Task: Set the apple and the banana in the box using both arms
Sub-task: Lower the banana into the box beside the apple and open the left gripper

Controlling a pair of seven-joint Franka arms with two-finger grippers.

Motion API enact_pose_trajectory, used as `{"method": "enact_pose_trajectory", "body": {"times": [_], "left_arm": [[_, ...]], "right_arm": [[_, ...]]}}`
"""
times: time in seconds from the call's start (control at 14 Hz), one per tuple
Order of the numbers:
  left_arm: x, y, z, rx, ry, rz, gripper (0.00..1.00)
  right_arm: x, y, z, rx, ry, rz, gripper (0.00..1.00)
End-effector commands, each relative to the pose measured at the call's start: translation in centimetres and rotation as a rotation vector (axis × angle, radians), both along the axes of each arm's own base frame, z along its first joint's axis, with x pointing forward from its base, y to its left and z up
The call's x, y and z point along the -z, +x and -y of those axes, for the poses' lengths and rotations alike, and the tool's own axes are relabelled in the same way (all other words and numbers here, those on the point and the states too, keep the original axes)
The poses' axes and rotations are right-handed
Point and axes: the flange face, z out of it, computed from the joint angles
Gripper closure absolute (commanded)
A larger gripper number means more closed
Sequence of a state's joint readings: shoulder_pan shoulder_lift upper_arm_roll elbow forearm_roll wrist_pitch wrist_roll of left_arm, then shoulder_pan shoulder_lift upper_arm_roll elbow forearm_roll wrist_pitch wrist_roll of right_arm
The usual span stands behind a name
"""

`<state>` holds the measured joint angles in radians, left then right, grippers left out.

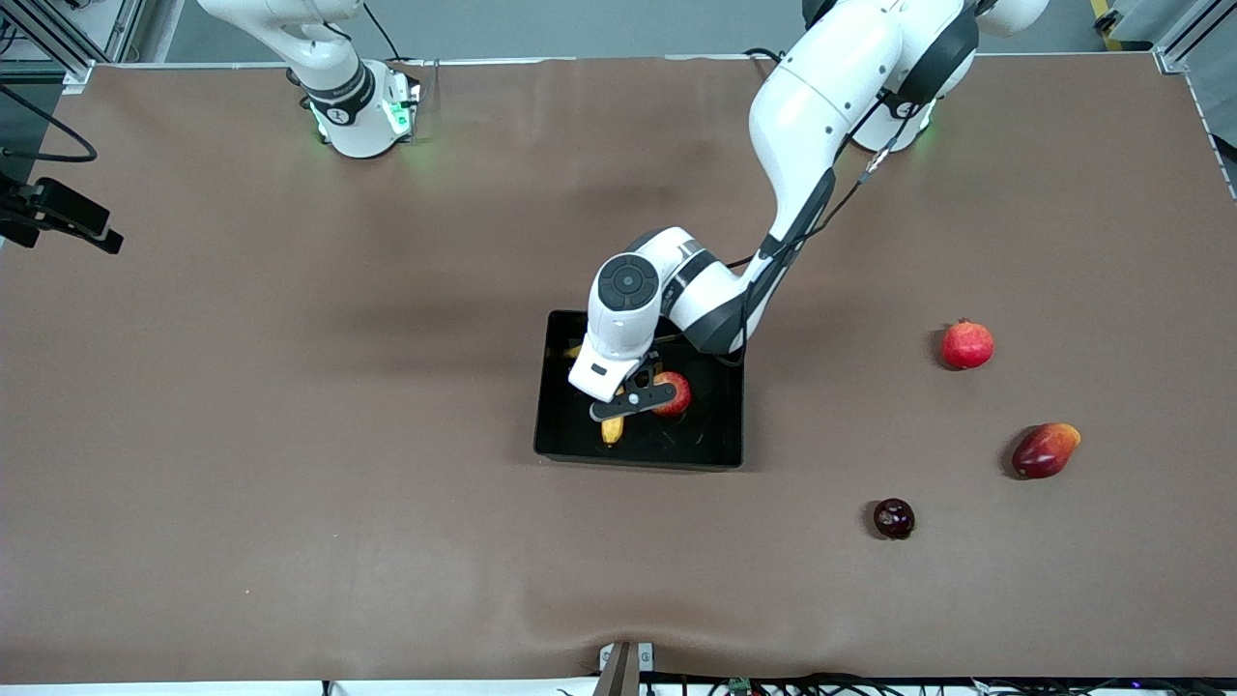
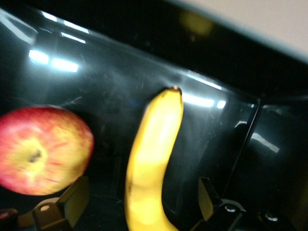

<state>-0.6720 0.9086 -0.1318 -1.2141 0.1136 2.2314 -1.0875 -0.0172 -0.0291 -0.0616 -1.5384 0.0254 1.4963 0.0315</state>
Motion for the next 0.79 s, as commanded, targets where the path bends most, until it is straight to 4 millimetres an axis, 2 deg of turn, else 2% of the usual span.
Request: {"method": "enact_pose_trajectory", "body": {"times": [0.0, 0.14, 0.29, 0.36, 0.43, 0.57, 0.72], "left_arm": [[-5.5, 1.4, -2.2, -0.013, 0.023, 0.007, 0.0], [-10.0, 2.6, -4.6, -0.048, 0.036, 0.006, 0.0], [-16.2, 2.5, -7.1, -0.071, 0.071, 0.001, 0.0], [-17.7, 2.7, -9.1, -0.079, 0.101, -0.021, 0.0], [-20.1, 2.7, -10.9, -0.036, 0.12, -0.031, 0.0], [-23.4, 3.3, -15.7, 0.049, 0.172, -0.087, 0.0], [-26.5, 2.3, -19.0, 0.038, 0.221, -0.151, 0.0]], "right_arm": [[-0.5, 0.0, 0.4, -0.001, -0.005, 0.008, 0.0], [-0.5, 0.0, 0.4, -0.001, -0.005, 0.008, 0.0], [-0.5, 0.0, 0.4, -0.001, -0.005, 0.008, 0.0], [-0.5, 0.0, 0.4, -0.001, -0.005, 0.008, 0.0], [-0.5, 0.0, 0.4, -0.001, -0.005, 0.008, 0.0], [-0.5, 0.0, 0.4, -0.001, -0.005, 0.008, 0.0], [-0.5, 0.0, 0.4, -0.001, -0.005, 0.008, 0.0]]}}
